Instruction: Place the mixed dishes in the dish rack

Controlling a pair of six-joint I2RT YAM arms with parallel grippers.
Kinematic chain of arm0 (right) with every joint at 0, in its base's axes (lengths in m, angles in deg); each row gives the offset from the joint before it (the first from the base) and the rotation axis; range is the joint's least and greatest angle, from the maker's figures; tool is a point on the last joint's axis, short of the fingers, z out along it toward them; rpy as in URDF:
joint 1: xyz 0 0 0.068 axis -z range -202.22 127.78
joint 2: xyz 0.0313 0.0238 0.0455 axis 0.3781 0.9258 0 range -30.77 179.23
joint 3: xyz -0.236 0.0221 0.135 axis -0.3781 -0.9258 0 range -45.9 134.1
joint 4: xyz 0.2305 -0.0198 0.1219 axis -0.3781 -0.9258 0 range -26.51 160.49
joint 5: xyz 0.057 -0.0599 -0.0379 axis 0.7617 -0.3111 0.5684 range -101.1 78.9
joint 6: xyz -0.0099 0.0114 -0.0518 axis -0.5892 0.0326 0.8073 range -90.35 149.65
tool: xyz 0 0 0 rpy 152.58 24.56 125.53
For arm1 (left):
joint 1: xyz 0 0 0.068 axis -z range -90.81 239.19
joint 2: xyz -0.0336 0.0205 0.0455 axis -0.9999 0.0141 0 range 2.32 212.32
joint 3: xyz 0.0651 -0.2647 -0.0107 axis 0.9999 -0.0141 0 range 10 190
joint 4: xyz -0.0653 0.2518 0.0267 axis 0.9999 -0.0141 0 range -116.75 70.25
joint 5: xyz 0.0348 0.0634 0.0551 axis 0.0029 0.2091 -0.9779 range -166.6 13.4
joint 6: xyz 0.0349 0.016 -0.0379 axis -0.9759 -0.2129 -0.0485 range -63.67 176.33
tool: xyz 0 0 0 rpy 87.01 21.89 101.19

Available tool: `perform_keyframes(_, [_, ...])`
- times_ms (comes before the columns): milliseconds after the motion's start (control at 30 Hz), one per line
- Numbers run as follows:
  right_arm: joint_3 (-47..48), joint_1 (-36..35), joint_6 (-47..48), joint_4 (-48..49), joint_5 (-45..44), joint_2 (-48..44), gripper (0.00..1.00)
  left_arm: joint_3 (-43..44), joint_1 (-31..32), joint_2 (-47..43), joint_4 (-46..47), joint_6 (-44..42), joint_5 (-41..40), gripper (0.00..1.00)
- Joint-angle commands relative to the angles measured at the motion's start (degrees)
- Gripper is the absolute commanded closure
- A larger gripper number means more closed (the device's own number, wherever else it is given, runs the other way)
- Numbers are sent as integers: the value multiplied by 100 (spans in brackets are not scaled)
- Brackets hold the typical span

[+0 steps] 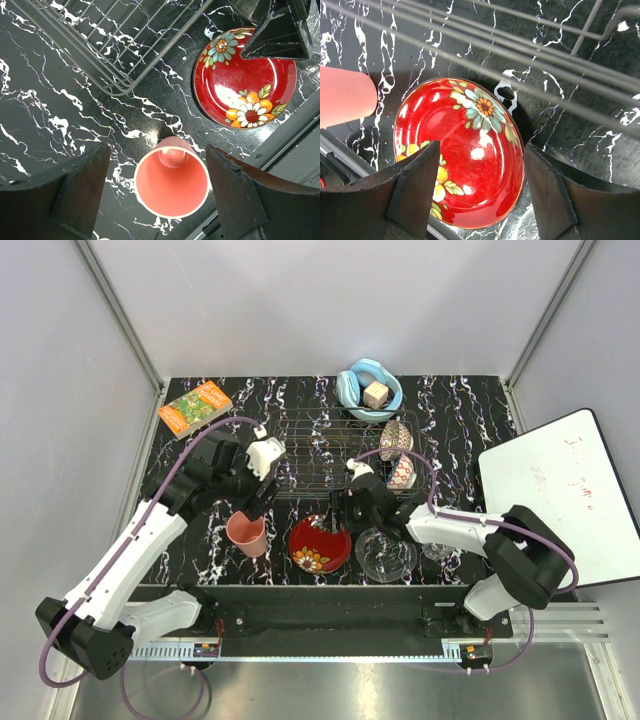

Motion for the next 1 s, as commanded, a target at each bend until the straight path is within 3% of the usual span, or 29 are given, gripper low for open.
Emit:
perform_keyframes(0, [92, -55, -38, 114, 226, 135, 25, -24, -30, -169, 273, 42, -134, 19])
perform_keyframes(467, [22, -433, -521, -676, -46, -181, 24, -51, -39, -213, 299, 16, -169, 18])
perform_keyframes(767, [-198, -529, -408, -905, -819, -1078, 23, -121, -39, -239, 282, 7, -134, 18])
perform_keyframes(967, [-32, -538, -363, -905, -750, -622, 23, -68, -30, -222, 290, 33, -107, 18])
